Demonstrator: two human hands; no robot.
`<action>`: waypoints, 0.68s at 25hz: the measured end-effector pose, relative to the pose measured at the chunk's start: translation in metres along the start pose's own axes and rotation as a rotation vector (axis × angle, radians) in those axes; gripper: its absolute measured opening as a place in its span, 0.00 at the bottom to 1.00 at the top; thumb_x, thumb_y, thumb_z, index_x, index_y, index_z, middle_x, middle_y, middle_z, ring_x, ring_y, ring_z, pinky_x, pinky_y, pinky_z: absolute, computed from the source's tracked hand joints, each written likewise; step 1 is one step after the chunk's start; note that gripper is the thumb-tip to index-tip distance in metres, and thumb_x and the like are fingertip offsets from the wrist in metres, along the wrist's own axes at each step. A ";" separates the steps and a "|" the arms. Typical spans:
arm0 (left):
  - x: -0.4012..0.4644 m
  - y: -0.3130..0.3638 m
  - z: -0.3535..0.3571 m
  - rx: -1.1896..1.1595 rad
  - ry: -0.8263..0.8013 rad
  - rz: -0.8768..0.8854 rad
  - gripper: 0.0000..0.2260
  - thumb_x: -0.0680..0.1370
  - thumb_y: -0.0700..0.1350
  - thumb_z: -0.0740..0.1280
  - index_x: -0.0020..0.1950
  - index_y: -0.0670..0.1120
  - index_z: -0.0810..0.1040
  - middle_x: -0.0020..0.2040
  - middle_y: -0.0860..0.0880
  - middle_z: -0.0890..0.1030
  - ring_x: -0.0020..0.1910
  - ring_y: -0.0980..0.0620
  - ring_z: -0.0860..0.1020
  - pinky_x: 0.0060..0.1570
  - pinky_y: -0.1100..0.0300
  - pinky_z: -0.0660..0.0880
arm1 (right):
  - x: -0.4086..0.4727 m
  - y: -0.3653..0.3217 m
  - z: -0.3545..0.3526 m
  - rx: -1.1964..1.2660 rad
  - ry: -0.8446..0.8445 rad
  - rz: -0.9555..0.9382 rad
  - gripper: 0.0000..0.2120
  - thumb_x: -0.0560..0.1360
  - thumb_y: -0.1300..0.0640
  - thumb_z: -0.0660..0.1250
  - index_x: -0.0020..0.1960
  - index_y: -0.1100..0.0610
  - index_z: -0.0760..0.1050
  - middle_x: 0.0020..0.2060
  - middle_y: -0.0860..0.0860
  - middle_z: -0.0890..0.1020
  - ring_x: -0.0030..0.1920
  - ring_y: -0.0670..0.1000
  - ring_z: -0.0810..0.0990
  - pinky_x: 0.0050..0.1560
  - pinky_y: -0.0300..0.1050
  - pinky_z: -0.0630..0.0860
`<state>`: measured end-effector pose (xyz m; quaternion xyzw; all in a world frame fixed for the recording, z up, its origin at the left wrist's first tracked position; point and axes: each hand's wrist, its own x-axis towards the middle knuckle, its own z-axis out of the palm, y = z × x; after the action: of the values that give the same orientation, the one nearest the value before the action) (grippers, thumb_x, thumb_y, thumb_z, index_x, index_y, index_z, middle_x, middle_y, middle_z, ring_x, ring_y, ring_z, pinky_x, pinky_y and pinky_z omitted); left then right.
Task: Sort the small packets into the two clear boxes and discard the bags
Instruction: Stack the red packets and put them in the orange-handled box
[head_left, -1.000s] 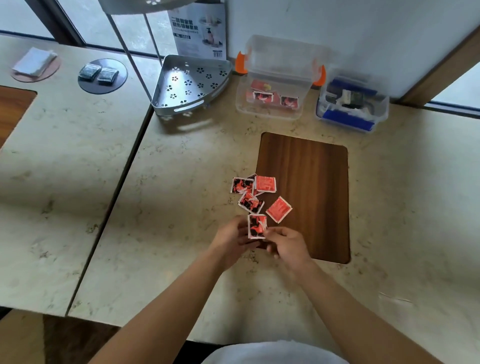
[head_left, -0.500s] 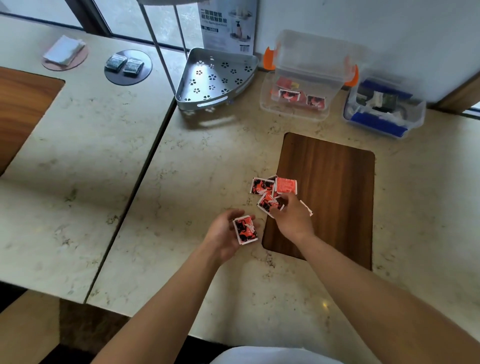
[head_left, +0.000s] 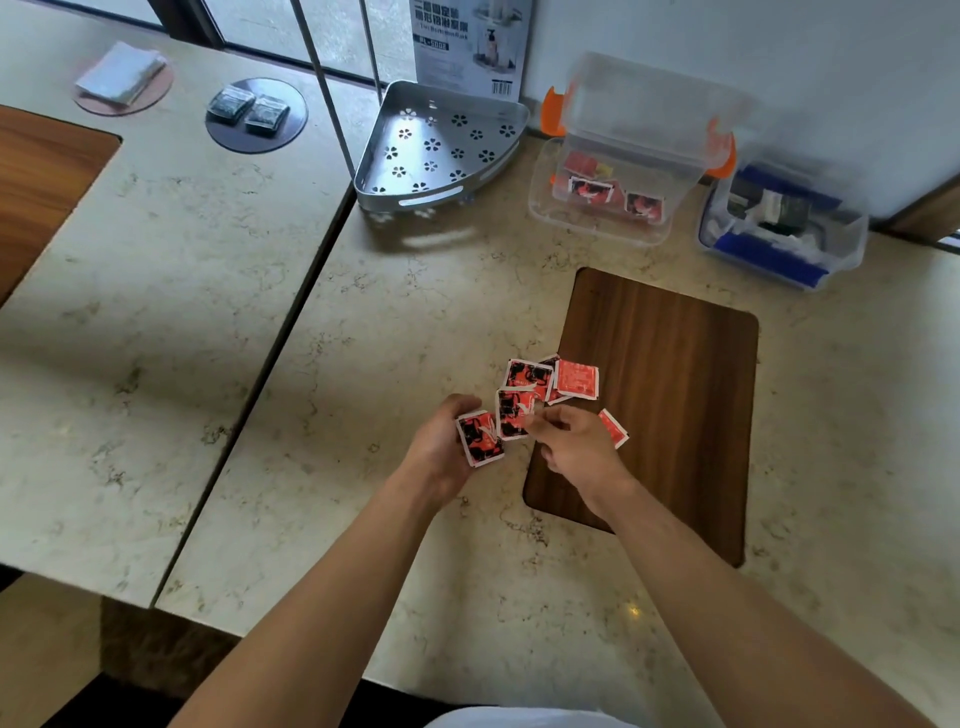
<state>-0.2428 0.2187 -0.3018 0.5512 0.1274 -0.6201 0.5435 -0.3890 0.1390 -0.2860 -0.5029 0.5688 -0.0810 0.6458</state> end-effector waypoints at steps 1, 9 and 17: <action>0.002 0.001 0.002 -0.006 -0.013 -0.003 0.11 0.80 0.47 0.62 0.54 0.41 0.76 0.44 0.40 0.83 0.46 0.41 0.81 0.53 0.44 0.76 | 0.001 -0.002 0.001 0.034 -0.044 0.001 0.05 0.78 0.56 0.72 0.47 0.58 0.82 0.27 0.47 0.74 0.26 0.46 0.66 0.30 0.40 0.61; 0.001 0.006 0.001 -0.077 -0.041 -0.043 0.11 0.82 0.48 0.60 0.55 0.42 0.77 0.50 0.38 0.83 0.46 0.40 0.82 0.55 0.44 0.78 | 0.034 -0.023 0.005 -0.512 0.046 -0.199 0.12 0.78 0.54 0.67 0.61 0.55 0.78 0.51 0.48 0.81 0.51 0.47 0.80 0.43 0.34 0.71; 0.000 0.009 -0.014 -0.053 -0.015 -0.033 0.16 0.83 0.49 0.59 0.64 0.40 0.76 0.56 0.36 0.84 0.55 0.37 0.81 0.66 0.40 0.73 | 0.054 -0.025 0.000 -0.853 0.198 -0.392 0.13 0.76 0.55 0.72 0.60 0.52 0.76 0.55 0.51 0.69 0.53 0.53 0.75 0.54 0.48 0.78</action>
<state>-0.2281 0.2260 -0.3024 0.5299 0.1489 -0.6295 0.5484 -0.3584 0.0906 -0.3025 -0.8107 0.5044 -0.0080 0.2973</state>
